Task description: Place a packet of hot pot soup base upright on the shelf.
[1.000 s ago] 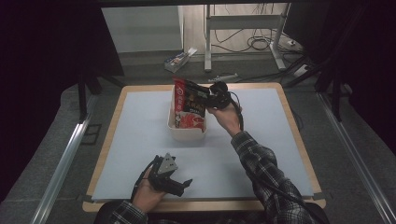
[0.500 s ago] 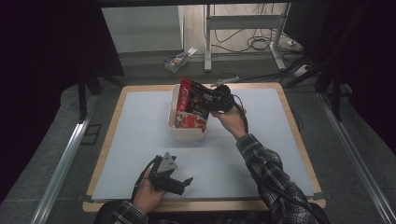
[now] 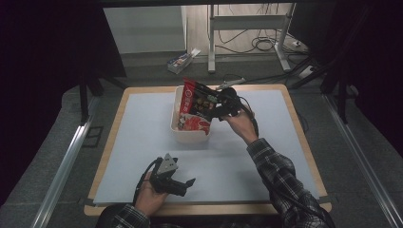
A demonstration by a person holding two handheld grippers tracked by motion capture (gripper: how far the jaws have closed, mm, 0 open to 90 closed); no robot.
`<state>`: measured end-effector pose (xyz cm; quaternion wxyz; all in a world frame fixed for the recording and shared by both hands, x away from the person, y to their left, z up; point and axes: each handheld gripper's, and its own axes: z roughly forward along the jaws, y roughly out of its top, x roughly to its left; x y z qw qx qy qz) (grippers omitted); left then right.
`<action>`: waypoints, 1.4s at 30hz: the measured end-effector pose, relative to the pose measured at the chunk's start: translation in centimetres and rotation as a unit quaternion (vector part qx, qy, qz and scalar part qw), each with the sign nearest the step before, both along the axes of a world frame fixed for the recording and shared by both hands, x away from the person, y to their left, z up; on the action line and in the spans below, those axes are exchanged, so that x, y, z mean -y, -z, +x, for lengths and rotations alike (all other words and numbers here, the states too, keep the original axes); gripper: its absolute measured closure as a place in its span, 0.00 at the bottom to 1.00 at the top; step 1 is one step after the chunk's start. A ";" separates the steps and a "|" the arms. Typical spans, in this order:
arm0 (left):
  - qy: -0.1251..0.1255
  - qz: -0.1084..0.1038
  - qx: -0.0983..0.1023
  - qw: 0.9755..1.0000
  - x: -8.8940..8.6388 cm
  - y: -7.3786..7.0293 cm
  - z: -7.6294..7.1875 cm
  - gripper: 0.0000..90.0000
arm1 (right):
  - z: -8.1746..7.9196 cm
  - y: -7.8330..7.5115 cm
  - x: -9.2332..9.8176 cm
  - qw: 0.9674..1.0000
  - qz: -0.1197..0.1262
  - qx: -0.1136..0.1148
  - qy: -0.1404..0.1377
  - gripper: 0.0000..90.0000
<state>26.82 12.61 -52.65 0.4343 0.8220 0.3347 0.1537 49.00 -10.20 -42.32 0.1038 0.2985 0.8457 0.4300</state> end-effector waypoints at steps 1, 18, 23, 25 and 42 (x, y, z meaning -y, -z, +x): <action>0.002 0.000 0.001 1.000 0.0 0.0 0.0 0.02 | -0.2 0.1 0.1 1.000 0.002 -0.001 -0.003 0.13; 0.011 0.034 0.001 0.999 0.6 0.5 0.0 0.01 | -2.9 2.1 1.1 0.999 -0.008 -0.005 -0.034 0.08; 0.012 0.038 0.001 0.999 0.7 0.5 -0.1 0.01 | -3.7 2.7 1.5 0.999 -0.018 -0.006 -0.040 0.04; 0.012 0.039 0.002 0.999 0.7 0.5 0.0 0.01 | -3.9 2.8 1.8 0.999 -0.020 -0.005 -0.037 0.01; 0.006 0.035 0.003 0.999 0.2 0.3 0.0 0.01 | -6.9 3.0 5.0 0.999 -0.008 -0.003 -0.036 0.00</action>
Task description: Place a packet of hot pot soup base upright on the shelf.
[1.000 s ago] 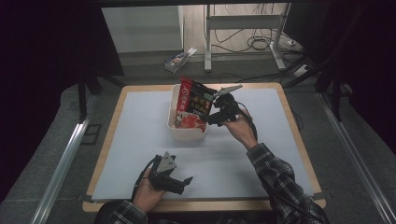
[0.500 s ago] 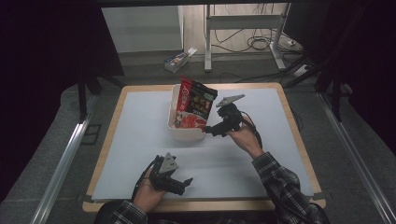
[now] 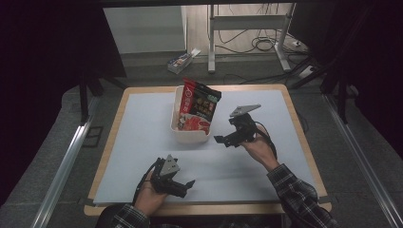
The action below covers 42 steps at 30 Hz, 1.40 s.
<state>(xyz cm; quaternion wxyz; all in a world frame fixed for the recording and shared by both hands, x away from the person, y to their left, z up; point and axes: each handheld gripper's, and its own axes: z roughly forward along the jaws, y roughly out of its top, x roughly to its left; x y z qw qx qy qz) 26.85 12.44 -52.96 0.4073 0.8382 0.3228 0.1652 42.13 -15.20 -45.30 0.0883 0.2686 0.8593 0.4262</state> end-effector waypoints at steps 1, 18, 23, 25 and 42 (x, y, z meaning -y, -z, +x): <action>-0.001 0.000 0.000 1.000 0.0 0.0 0.0 0.01 | -0.2 0.0 0.2 1.000 0.004 -0.002 0.001 0.00; -0.010 -0.003 -0.001 1.000 -0.3 0.0 0.1 0.01 | -4.3 0.0 5.6 0.999 0.018 0.010 0.045 0.00; -0.013 -0.005 -0.004 1.000 -0.4 0.1 0.2 0.01 | -4.9 0.6 7.3 0.997 0.002 0.022 0.069 0.00; -0.013 -0.004 -0.004 1.000 -0.4 0.1 0.2 0.01 | -5.2 1.0 7.9 0.997 -0.003 0.025 0.077 0.00; -0.021 0.002 -0.003 1.000 -0.3 0.2 0.3 0.01 | -7.9 3.2 10.5 0.995 -0.023 0.012 0.093 0.00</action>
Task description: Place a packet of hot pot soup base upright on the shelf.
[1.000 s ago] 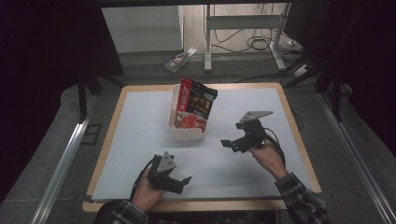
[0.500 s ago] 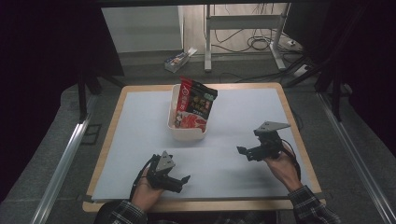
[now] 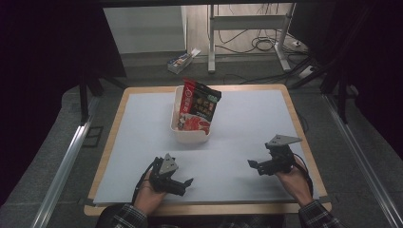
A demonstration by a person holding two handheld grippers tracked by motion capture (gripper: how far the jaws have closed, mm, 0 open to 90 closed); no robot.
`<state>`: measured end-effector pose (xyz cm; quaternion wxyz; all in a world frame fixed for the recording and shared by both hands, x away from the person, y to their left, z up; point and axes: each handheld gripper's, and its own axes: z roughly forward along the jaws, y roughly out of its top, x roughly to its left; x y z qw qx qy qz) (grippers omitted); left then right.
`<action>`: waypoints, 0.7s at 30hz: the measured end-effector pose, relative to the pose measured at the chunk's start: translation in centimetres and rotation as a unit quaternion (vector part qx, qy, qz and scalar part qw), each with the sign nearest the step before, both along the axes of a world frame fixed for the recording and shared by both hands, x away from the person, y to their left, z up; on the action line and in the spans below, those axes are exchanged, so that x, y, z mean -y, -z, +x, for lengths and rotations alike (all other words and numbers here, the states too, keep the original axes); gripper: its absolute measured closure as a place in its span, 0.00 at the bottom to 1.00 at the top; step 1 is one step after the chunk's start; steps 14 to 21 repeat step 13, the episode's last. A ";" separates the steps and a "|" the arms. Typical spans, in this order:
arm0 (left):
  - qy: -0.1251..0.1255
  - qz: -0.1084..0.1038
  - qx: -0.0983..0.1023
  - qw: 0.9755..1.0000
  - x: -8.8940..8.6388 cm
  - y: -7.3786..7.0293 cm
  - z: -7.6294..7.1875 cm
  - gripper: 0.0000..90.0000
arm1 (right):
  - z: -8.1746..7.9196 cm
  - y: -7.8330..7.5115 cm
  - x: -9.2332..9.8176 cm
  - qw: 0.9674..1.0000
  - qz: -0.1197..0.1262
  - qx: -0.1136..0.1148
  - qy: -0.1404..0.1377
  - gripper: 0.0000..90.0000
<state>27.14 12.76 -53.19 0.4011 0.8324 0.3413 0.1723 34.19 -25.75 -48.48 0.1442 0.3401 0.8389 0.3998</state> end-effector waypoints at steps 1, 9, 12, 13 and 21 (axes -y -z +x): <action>0.000 0.000 0.000 1.000 0.0 0.0 0.0 0.00 | -0.2 0.2 0.2 1.000 0.000 -0.005 0.001 0.00; 0.002 0.004 0.000 1.000 0.2 0.0 0.0 0.01 | -0.5 1.3 1.1 0.999 -0.026 -0.034 0.018 0.00; 0.003 0.006 0.001 1.000 0.3 0.0 0.0 0.01 | -0.4 1.4 1.2 0.999 -0.029 -0.033 0.017 0.00; 0.003 0.005 0.001 1.000 0.3 0.0 0.0 0.01 | -0.3 1.5 1.1 0.999 -0.035 -0.031 0.017 0.00; 0.003 0.005 0.001 1.000 0.3 0.0 0.0 0.01 | -0.3 1.5 1.1 0.999 -0.035 -0.031 0.017 0.00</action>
